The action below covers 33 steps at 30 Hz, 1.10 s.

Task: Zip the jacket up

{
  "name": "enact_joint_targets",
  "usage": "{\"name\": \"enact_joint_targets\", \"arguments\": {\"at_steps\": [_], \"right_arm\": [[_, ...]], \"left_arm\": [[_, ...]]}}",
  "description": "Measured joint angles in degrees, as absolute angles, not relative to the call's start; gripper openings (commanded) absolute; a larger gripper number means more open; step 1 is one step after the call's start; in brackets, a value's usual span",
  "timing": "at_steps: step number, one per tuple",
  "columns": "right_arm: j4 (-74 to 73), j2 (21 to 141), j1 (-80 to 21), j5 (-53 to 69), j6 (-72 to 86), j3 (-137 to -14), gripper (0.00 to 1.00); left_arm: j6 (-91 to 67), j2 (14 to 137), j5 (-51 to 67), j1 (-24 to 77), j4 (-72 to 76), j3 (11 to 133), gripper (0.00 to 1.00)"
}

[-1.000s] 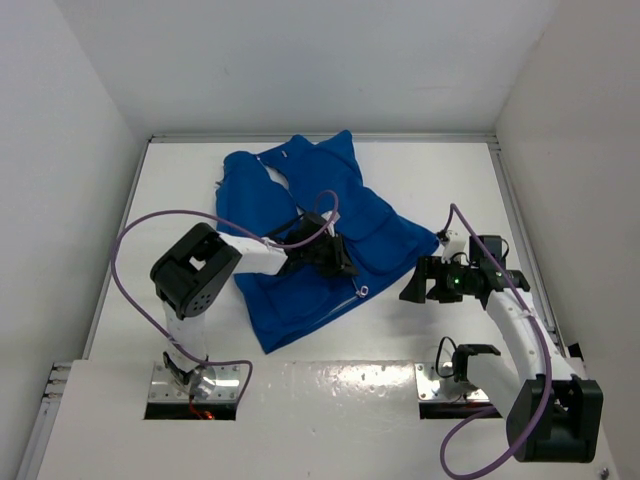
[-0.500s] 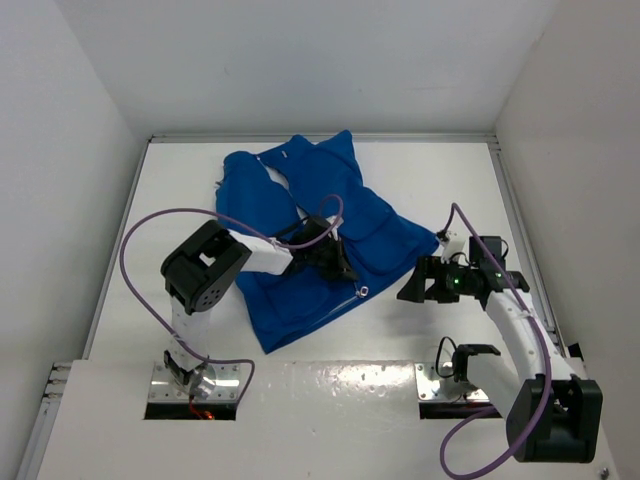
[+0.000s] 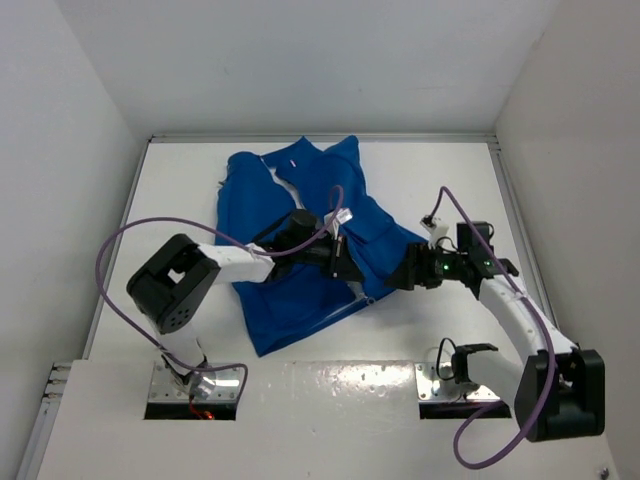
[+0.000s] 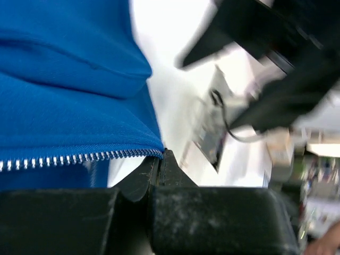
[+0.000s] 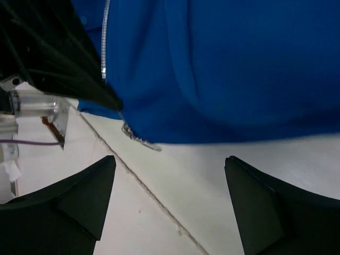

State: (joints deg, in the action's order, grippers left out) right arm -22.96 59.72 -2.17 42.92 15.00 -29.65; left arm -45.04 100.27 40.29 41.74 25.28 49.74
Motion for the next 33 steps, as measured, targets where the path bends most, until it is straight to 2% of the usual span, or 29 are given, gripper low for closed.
{"name": "enact_joint_targets", "arguments": {"at_steps": [9,22,27,30,33], "right_arm": [[-15.6,65.0,-9.4,47.1,15.5,-31.4,0.78],[-8.5,63.9,-12.9,49.6,20.1,-25.4,0.75],[-6.3,63.8,-12.9,49.8,22.3,-24.9,0.66],[-5.4,63.9,-12.9,50.2,23.3,-24.9,0.54],[-4.3,64.1,-13.0,51.5,24.6,-24.9,0.54]], "left_arm": [[-41.7,97.1,50.9,39.7,28.7,45.2,0.0],[-51.1,100.2,55.7,37.8,41.8,45.0,0.0],[-52.0,101.4,55.9,38.4,43.3,45.1,0.0],[-51.7,101.6,55.8,38.5,43.2,45.1,0.0],[-51.2,101.9,55.5,38.7,42.9,45.4,0.0]]}}
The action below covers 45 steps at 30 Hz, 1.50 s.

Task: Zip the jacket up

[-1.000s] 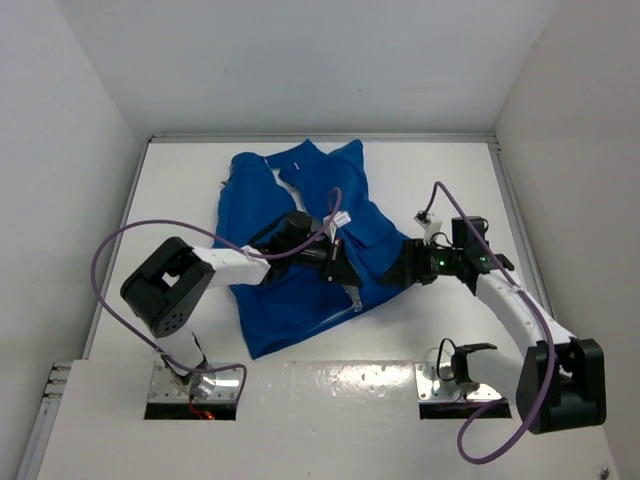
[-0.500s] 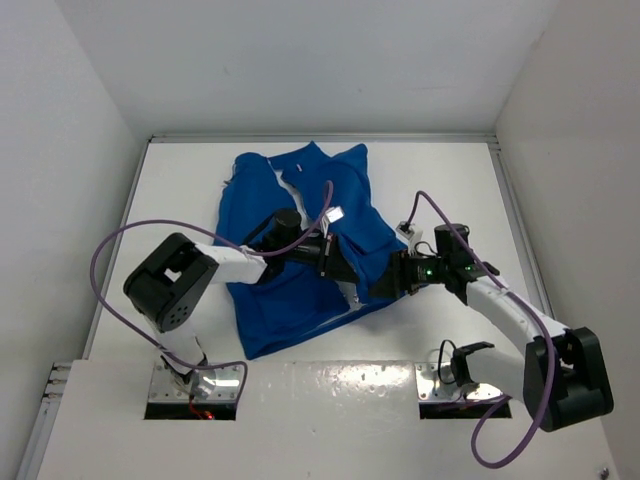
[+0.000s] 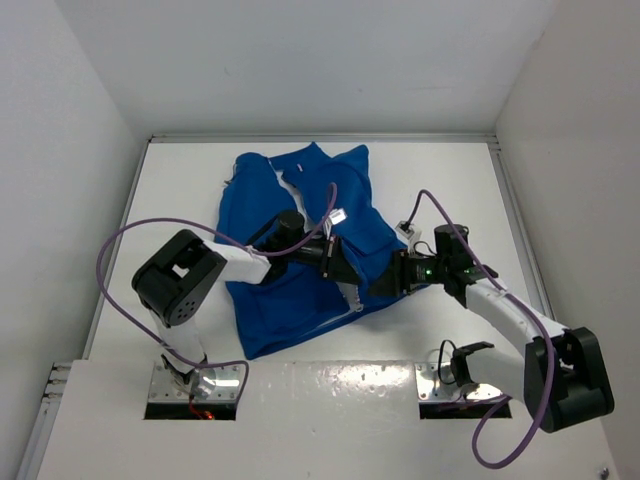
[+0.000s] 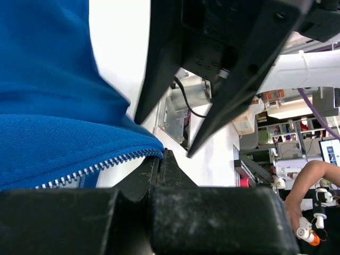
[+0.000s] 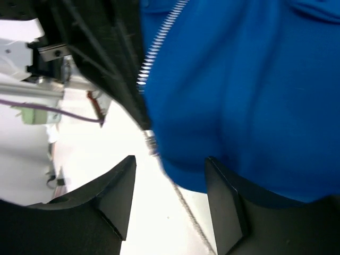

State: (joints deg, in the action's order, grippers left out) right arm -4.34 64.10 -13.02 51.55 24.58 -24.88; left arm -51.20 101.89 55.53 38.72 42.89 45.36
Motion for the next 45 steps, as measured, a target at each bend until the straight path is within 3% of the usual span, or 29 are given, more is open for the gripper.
{"name": "enact_joint_targets", "arguments": {"at_steps": [11,26,35,41,43,45], "right_arm": [[-0.9,64.4,-14.5,54.9,26.8,-23.3,0.38],[0.4,65.9,-14.6,53.9,27.2,-22.9,0.38],[0.4,66.0,-14.7,52.6,26.8,-22.9,0.2],[0.4,66.1,-14.7,52.5,25.7,-22.9,0.02],[0.4,66.1,-14.7,52.5,25.5,-22.9,0.0],[0.4,66.1,-14.7,52.5,25.4,-22.9,0.06]], "left_arm": [[-49.0,102.6,54.6,39.0,40.7,47.3,0.0],[-48.5,103.3,54.2,41.1,40.0,48.9,0.0],[-48.5,103.3,54.2,41.3,40.3,48.9,0.0],[-48.6,103.3,54.2,41.5,40.4,48.9,0.0],[-48.6,103.3,54.1,41.6,40.4,48.9,0.0],[-48.6,103.3,54.1,41.6,40.4,48.9,0.0]]}}
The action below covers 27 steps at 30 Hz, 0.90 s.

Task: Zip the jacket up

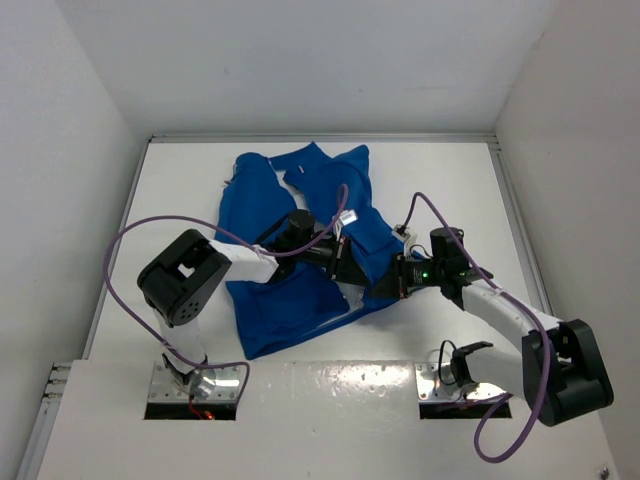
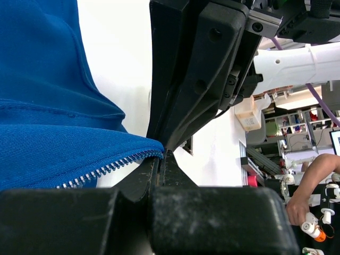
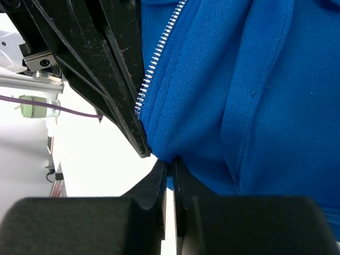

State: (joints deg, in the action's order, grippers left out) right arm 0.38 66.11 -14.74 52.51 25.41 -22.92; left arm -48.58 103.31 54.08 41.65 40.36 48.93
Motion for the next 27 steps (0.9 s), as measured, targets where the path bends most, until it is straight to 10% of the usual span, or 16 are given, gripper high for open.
{"name": "enact_joint_targets", "arguments": {"at_steps": [3,10,27], "right_arm": [[-0.9,66.2,-14.7,52.0,24.5,-23.1,0.34],[-8.0,64.8,-14.3,47.7,22.1,-23.7,0.62],[-6.5,64.3,-14.0,43.7,23.0,-23.7,0.66]], "left_arm": [[-48.6,103.3,54.1,41.6,40.3,48.9,0.0],[-48.7,103.3,54.1,41.7,40.4,48.9,0.0],[-50.8,103.3,54.1,41.7,42.2,48.9,0.0]]}}
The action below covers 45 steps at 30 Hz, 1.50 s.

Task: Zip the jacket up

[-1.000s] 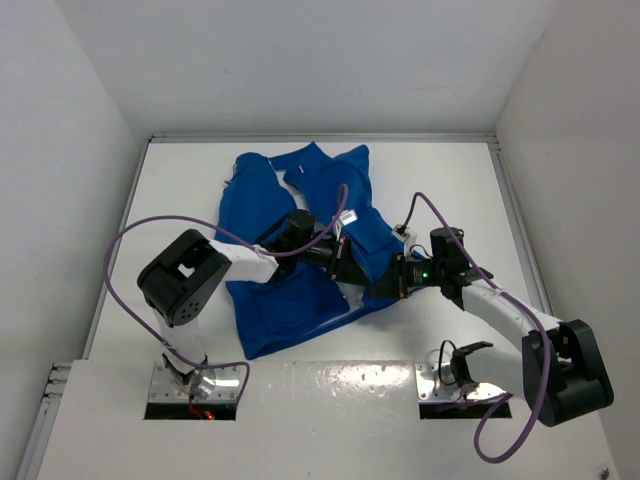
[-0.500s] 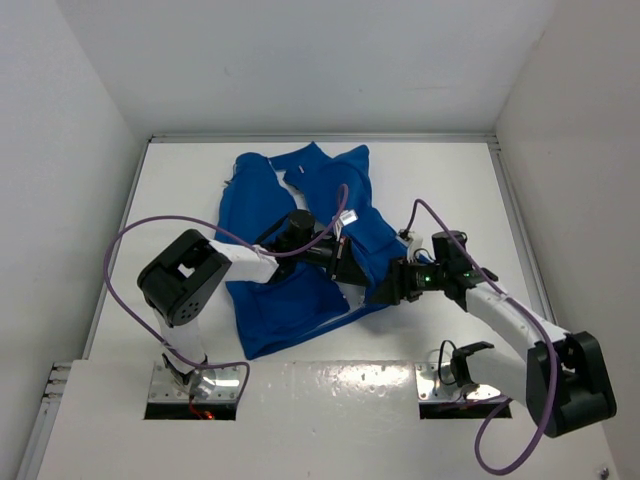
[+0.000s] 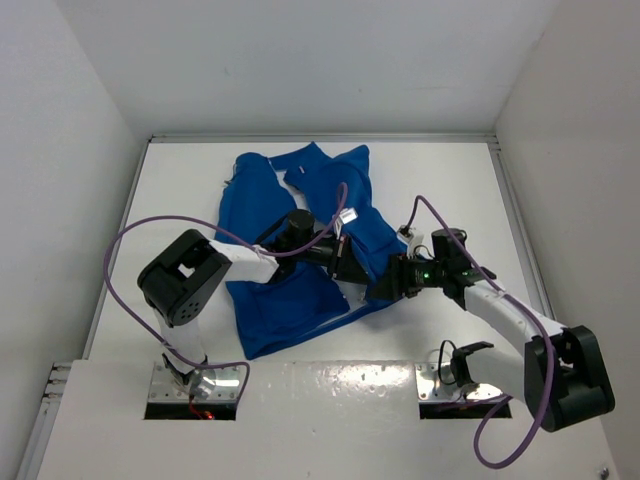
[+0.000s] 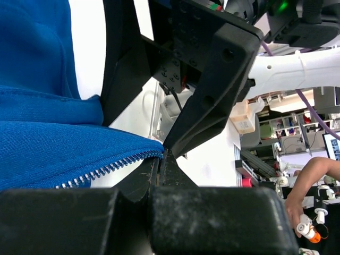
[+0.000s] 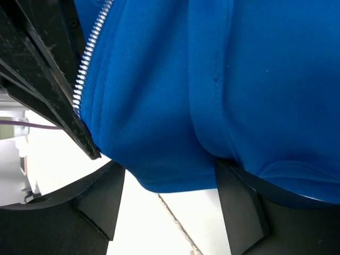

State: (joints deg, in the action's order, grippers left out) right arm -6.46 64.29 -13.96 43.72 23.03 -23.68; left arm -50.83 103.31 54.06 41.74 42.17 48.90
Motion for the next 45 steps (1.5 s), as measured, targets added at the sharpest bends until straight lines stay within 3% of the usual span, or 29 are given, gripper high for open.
{"name": "enact_joint_targets", "arguments": {"at_steps": [8,16,18,21,23,26,29,32,37,45], "right_arm": [[-1.9,64.5,-13.9,47.0,25.5,-22.6,0.42],[1.4,64.6,-13.8,49.7,27.5,-21.1,0.06],[1.8,64.6,-13.8,50.0,27.6,-21.1,0.01],[1.7,64.6,-13.8,50.0,27.6,-21.1,0.0],[1.1,64.6,-13.8,49.6,27.0,-21.1,0.0],[-0.4,64.4,-13.5,49.0,25.3,-21.1,0.0],[-4.9,63.9,-13.2,47.2,22.3,-22.1,0.0],[-11.0,63.8,-13.1,45.3,18.9,-24.4,0.0],[-17.3,63.7,-12.8,41.0,14.6,-27.0,0.0],[-20.3,64.7,-12.8,37.3,12.5,-29.1,0.0]], "left_arm": [[-53.7,104.6,54.2,42.0,45.7,48.9,0.0],[-54.8,106.4,54.0,42.3,47.0,49.0,0.0],[-54.8,106.5,53.8,42.3,47.1,49.0,0.0],[-54.4,106.5,53.1,42.4,46.1,49.2,0.03],[-51.9,106.4,51.7,42.5,41.2,50.7,0.14],[-46.1,104.6,46.1,43.0,28.2,54.3,0.22],[-41.6,100.7,36.1,43.3,14.0,57.2,0.23],[-38.1,95.4,23.5,43.5,1.5,59.3,0.32],[-31.1,89.6,7.6,42.5,-13.3,60.4,0.3],[-22.0,92.8,-4.7,30.5,-30.7,63.1,0.14]]}}
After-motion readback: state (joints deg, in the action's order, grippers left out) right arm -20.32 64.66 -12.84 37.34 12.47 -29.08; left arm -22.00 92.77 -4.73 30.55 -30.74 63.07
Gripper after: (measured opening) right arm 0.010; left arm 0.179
